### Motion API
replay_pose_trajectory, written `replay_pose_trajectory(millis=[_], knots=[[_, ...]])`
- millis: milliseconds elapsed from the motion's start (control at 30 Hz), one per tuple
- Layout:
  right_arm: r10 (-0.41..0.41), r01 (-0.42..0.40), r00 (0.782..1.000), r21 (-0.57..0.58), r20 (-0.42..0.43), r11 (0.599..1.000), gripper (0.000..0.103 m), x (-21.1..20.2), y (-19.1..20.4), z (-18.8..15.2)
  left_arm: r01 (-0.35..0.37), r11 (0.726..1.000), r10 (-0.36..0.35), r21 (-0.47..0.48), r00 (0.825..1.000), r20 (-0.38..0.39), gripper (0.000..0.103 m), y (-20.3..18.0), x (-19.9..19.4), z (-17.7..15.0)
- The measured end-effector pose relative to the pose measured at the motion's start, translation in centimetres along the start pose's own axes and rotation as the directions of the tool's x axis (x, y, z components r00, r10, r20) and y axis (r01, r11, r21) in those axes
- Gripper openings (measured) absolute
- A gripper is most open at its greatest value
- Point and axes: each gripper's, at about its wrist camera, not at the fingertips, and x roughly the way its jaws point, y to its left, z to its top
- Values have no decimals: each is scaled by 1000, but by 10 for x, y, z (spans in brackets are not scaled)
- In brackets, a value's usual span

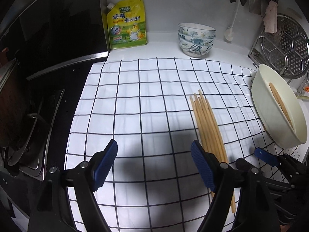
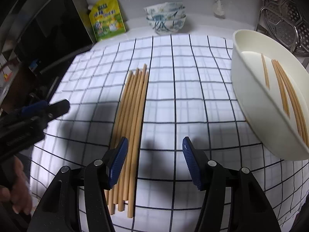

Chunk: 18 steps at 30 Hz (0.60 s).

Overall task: Organize utensils
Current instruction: 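Lower the right tool and grasp another wooden chopstick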

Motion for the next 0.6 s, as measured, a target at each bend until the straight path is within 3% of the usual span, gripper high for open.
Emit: replay_pose_trajectory(millis=[600], knots=[[-54, 52, 998, -56, -29, 997, 56, 14, 4, -9, 26, 1000, -25, 4, 1000, -16, 77, -5, 13, -6]])
